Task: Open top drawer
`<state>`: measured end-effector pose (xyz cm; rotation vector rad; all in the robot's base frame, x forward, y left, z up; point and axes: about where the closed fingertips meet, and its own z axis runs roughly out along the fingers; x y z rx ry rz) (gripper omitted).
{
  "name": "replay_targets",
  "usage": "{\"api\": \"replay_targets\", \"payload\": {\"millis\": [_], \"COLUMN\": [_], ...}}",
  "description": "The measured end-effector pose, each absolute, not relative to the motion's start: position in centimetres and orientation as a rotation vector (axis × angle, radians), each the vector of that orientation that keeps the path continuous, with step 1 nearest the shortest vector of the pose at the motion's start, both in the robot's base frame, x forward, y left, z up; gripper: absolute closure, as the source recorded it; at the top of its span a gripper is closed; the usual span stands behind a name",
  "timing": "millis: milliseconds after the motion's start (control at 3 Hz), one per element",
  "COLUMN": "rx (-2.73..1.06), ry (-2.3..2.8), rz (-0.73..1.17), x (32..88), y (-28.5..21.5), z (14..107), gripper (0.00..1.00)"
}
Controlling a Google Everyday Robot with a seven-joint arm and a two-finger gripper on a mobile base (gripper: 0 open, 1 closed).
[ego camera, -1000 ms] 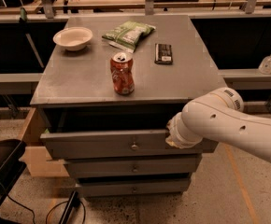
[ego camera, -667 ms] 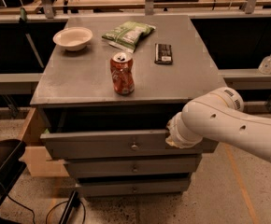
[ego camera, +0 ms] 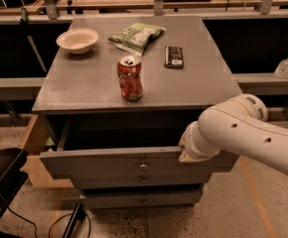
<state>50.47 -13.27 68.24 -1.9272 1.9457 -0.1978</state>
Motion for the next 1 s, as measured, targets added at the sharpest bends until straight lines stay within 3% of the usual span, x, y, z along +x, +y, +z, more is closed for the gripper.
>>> {"api": "replay_targets", "payload": {"millis": [333, 667, 1000], "rx": [-1.925, -1.925, -1.927], "ry": [1.951, 1.951, 1.949], "rz": [-0.201, -0.201, -0.202], "x": [48.61, 48.61, 48.57], "y": [-14.05, -14.05, -14.01], "z": [69.27, 69.09, 69.15], "gripper": [1.00, 0.86, 0.61]}}
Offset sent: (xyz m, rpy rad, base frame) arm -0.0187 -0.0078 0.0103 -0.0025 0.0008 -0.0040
